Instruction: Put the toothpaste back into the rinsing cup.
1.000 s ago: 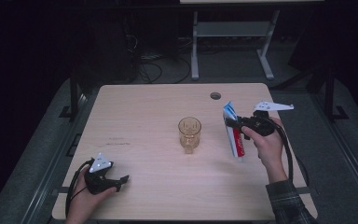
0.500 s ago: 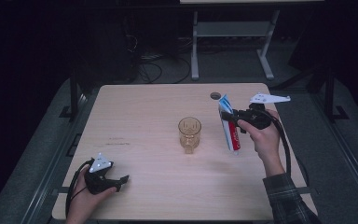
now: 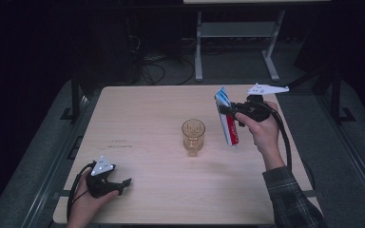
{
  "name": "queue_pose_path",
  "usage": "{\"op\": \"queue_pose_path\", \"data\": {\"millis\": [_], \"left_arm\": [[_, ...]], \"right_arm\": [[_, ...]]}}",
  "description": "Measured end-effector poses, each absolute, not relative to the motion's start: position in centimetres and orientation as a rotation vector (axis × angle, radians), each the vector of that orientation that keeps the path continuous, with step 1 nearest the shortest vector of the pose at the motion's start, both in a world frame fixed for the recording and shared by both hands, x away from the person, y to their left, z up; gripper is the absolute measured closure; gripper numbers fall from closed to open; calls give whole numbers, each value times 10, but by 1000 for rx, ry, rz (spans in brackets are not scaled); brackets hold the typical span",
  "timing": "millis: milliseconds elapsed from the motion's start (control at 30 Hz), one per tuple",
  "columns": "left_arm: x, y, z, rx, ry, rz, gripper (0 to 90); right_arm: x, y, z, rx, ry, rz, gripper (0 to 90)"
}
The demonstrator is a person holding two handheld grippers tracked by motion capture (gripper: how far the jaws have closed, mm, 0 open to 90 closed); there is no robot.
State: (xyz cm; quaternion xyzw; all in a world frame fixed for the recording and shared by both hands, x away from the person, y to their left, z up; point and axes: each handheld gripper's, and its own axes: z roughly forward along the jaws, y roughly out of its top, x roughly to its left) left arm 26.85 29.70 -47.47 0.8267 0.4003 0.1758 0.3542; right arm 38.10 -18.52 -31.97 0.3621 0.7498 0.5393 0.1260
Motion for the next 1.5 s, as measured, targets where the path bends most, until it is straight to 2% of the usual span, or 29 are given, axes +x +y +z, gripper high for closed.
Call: {"op": "queue_pose_path", "data": {"millis": [667,1500], "left_arm": [[269,297,-475,2138,1030,452,134],[268,297,-475,2142,1021,447,134]], "right_arm": [[403,-145,-298,971,2219,1576,714],[425,-94,-288,909,2262,1578,712]]}}
